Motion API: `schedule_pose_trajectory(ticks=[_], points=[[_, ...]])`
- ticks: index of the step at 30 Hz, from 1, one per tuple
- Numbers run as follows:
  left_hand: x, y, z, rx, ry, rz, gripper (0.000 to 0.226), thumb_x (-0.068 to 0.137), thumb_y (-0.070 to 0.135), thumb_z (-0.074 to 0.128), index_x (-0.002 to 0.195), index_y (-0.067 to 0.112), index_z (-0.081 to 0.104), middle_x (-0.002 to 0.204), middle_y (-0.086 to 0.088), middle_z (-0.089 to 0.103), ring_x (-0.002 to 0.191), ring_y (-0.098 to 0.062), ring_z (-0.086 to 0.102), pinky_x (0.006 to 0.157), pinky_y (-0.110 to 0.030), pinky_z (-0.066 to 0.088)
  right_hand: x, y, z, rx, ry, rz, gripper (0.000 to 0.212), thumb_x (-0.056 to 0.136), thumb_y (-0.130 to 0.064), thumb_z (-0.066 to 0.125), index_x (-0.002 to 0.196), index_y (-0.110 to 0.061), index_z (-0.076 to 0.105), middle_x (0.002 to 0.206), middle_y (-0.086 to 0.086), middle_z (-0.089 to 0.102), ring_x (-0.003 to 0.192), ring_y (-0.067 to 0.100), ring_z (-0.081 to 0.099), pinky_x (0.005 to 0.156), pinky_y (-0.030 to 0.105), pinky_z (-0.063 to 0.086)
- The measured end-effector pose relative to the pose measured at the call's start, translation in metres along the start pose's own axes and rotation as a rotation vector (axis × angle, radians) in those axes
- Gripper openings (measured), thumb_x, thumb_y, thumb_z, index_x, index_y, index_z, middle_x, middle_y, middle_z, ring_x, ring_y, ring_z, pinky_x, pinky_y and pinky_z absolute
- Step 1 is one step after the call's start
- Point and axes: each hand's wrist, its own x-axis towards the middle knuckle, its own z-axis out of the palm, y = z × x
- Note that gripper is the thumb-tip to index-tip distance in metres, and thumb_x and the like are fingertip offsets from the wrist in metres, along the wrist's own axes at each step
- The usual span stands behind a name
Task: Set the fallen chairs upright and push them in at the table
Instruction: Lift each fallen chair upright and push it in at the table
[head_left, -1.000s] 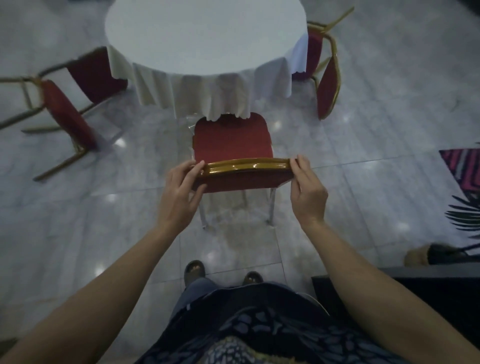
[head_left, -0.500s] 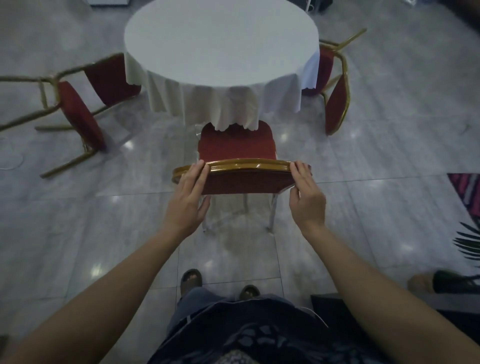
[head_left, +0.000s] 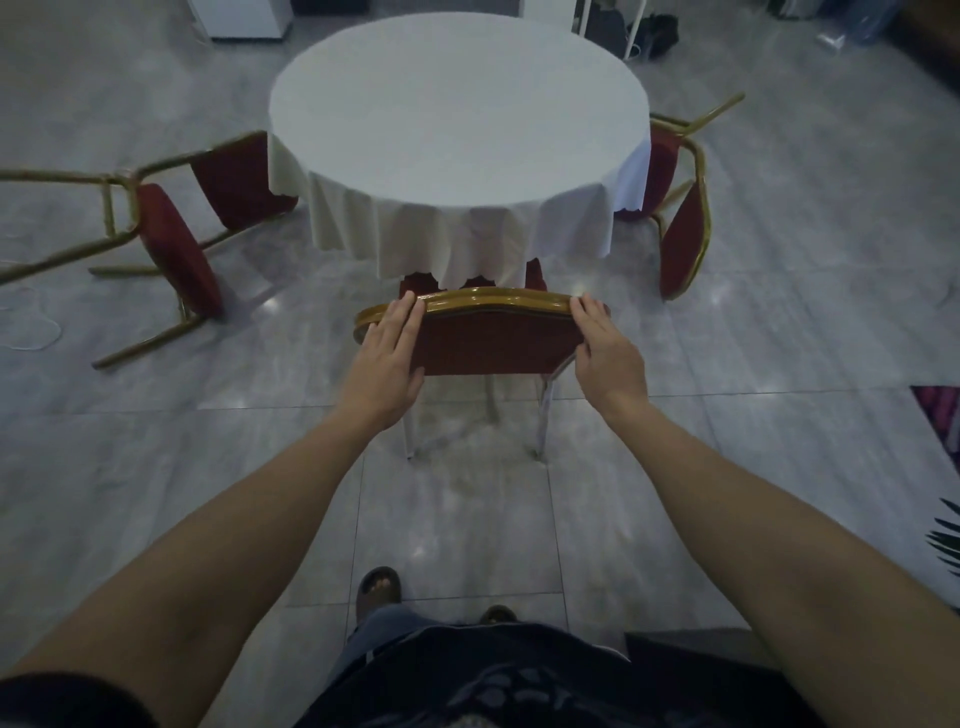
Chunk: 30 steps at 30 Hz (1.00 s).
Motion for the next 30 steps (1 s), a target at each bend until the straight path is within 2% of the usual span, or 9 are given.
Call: schedule_pose_trajectory(ticks=[5, 14, 17, 20, 22, 24, 27, 30], points=[[0.028, -0.007, -0.005, 0.034, -0.039, -0.058, 0.079, 0.092, 0.021, 0.053, 0.154, 0.015, 0.004, 0.163, -0.003, 0.004, 0.150, -0.025, 0.007, 0.121, -0.047, 0.018, 0.028, -0.006, -0.002, -0.025, -0.062, 0.016, 0.062, 0.095, -0.003, 0.040, 0.152, -0.023, 0.029, 0.160, -0.006, 0.023, 0.146, 0.017, 0.024, 0.103, 0.038, 0.043], [0.070, -0.011, -0.015, 0.053, -0.198, -0.163, 0.090, 0.090, 0.019, 0.058, 0.154, 0.020, -0.006, 0.163, 0.003, -0.009, 0.150, -0.025, -0.001, 0.122, -0.048, 0.008, 0.070, -0.010, -0.005, -0.095, -0.160, 0.037, 0.065, 0.094, -0.004, 0.040, 0.153, -0.026, 0.022, 0.161, -0.009, 0.016, 0.142, 0.021, 0.031, 0.090, 0.040, 0.049], [0.078, -0.014, -0.016, 0.031, -0.198, -0.181, 0.089, 0.090, 0.019, 0.058, 0.154, 0.022, -0.004, 0.163, 0.004, -0.008, 0.150, -0.025, 0.001, 0.122, -0.048, 0.008, 0.080, -0.011, -0.008, -0.113, -0.167, 0.030, 0.064, 0.094, -0.006, 0.042, 0.152, -0.025, 0.026, 0.160, -0.008, 0.020, 0.136, 0.023, 0.040, 0.090, 0.041, 0.050], [0.079, -0.017, -0.015, 0.042, -0.191, -0.175, 0.087, 0.091, 0.022, 0.058, 0.154, 0.022, -0.002, 0.163, 0.004, -0.005, 0.150, -0.025, 0.003, 0.122, -0.049, 0.010, 0.083, -0.010, -0.012, -0.117, -0.124, -0.023, 0.056, 0.095, -0.010, 0.044, 0.149, -0.023, 0.035, 0.156, -0.005, 0.032, 0.124, 0.027, 0.050, 0.087, 0.042, 0.051], [0.081, -0.017, -0.016, 0.051, -0.137, -0.155, 0.081, 0.091, 0.025, 0.058, 0.154, 0.019, 0.008, 0.163, 0.000, 0.005, 0.149, -0.026, 0.013, 0.121, -0.048, 0.016, 0.087, -0.011, -0.017, -0.100, -0.097, -0.052, 0.047, 0.097, -0.018, 0.049, 0.143, -0.019, 0.043, 0.144, 0.002, 0.048, 0.118, 0.030, 0.055, 0.087, 0.042, 0.049], [0.084, -0.016, -0.020, 0.052, -0.036, -0.124, 0.068, 0.090, 0.026, 0.059, 0.149, 0.017, 0.026, 0.157, -0.005, 0.027, 0.140, -0.030, 0.032, 0.114, -0.046, 0.030, 0.093, -0.012, -0.022, -0.060, -0.071, -0.035, 0.044, 0.095, -0.028, 0.057, 0.138, -0.017, 0.050, 0.129, 0.007, 0.061, 0.113, 0.032, 0.058, 0.088, 0.042, 0.048], [0.099, -0.016, -0.033, 0.100, 0.058, -0.067, 0.046, 0.090, 0.030, 0.060, 0.132, 0.018, 0.048, 0.130, -0.007, 0.056, 0.113, -0.032, 0.055, 0.092, -0.044, 0.047, 0.102, -0.017, -0.025, -0.088, -0.059, -0.016, 0.041, 0.093, -0.036, 0.059, 0.129, -0.015, 0.059, 0.118, 0.008, 0.068, 0.108, 0.030, 0.061, 0.088, 0.043, 0.049], [0.114, -0.015, -0.038, 0.215, 0.031, -0.042, 0.037, 0.089, 0.036, 0.060, 0.120, 0.017, 0.055, 0.113, -0.007, 0.063, 0.099, -0.032, 0.060, 0.081, -0.044, 0.050, 0.106, -0.025, -0.022, -0.147, -0.048, -0.018, 0.031, 0.092, -0.039, 0.060, 0.108, -0.014, 0.067, 0.100, 0.008, 0.070, 0.092, 0.029, 0.064, 0.074, 0.038, 0.049]])
